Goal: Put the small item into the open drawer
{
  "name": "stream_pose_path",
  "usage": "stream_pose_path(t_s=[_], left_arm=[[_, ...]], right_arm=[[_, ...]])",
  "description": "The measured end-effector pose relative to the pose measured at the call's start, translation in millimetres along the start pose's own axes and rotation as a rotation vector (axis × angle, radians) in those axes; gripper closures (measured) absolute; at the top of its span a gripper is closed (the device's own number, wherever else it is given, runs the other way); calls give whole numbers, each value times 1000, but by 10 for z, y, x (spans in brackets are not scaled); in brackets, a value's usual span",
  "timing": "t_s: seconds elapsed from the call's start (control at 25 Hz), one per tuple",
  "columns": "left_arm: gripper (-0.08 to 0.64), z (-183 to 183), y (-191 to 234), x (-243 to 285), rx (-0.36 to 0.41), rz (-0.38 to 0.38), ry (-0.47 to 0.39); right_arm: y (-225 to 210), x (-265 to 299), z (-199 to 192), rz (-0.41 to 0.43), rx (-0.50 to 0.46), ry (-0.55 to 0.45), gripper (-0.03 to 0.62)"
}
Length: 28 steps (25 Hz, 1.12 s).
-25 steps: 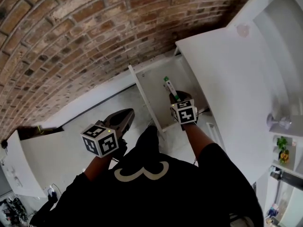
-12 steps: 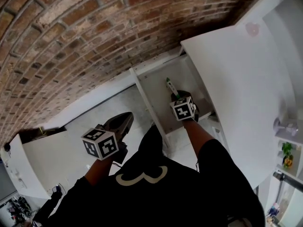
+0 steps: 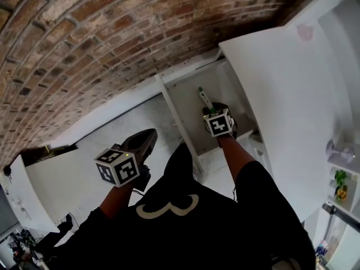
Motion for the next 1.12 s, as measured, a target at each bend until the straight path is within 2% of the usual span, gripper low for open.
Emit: stream_pose_path(t_s=[0.12,0.24,0.36,0.44,0.6,0.72,0.84,1.12], left_arm=[[557,2,2,-14,-4,-1,-6],[558,2,-30,-25,-1,-7,-14],[557,2,-111,-29,8,-22,-28],[557,-5,-187,-44,15,-34,-37],[557,-47,-387,-96,40,-62,-49],[558,-114,-568,-149,55,-84,-57],[557,-157,-795,-256,81,-104,-73],[557,-169,-1393,-711,191,-186,-121]], right_arm=[[13,-32,19,13,7,-10,397],[19,-122,51,32,23,-44,321],[-10,-261,58,53,38,-93,292],[39,-445,72,105,55,-128,262],[132,-937,-9,159,106,-228,255],[192,-1396,-52,182,128,-319,281],[318,-1903,-110,235,129,-405,352],[785,-3085,-253,423,56,-614,460]])
Point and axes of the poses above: the fingertips, and each gripper's own axes: x forward along the fingers, y to its left, z out of its top, the point moved 8 cm from there along -x, backward along the fingers, and after that the axes turned 2 degrees about x, right-handed, at the moved point
